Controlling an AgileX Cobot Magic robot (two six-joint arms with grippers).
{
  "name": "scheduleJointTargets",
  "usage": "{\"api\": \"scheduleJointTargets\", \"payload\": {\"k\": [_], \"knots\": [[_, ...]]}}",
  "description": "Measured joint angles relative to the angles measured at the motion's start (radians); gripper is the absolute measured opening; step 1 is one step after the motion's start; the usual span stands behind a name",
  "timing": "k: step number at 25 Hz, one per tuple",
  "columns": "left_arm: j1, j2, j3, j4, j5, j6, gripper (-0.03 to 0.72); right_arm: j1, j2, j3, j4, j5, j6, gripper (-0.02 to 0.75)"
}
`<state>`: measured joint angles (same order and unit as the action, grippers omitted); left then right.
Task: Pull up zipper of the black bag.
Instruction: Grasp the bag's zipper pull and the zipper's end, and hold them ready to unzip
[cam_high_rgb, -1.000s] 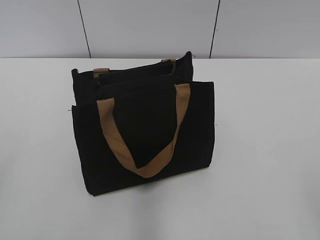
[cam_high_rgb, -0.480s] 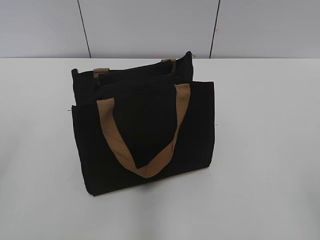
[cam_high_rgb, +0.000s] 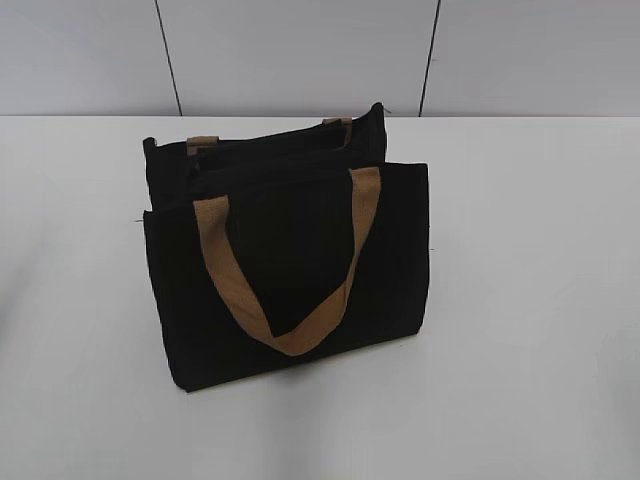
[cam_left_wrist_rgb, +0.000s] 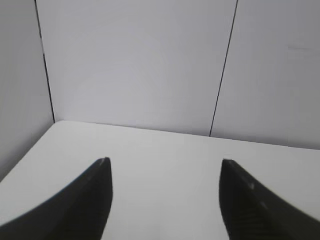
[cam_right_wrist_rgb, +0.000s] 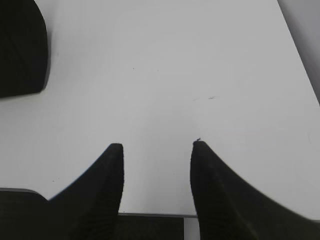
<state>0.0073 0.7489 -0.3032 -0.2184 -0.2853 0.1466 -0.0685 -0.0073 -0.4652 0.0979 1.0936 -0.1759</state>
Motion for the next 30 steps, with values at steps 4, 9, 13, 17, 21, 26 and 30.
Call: {"api": "scheduleJointTargets", "payload": {"k": [4,9,13,17,21,26,30], "knots": [[0.000,0.196,0.001,0.114,-0.130,-0.157,0.507,0.000,0.000,0.000,0.000,0.000,0.000,0.340],[0.000,0.366,0.001,0.414,-0.318,-0.355,0.507,0.000,0.000,0.000,0.001,0.000,0.000,0.340],[0.000,0.467,0.003,0.553,-0.398,-0.413,0.507,0.000,0.000,0.000,0.001,0.000,0.000,0.340],[0.000,0.561,0.070,0.655,-0.586,-0.443,0.504,0.000,0.000,0.000,0.001,0.000,0.000,0.340],[0.000,0.669,0.151,0.736,-0.698,-0.448,0.505,0.000,0.000,0.000,0.001,0.000,0.000,0.340],[0.000,0.806,0.170,0.834,-0.850,-0.449,0.504,0.000,0.000,0.000,0.001,0.000,0.000,0.340],[0.000,0.936,0.170,0.834,-0.917,-0.449,0.504,0.000,0.000,0.000,0.001,0.000,0.000,0.340]]}}
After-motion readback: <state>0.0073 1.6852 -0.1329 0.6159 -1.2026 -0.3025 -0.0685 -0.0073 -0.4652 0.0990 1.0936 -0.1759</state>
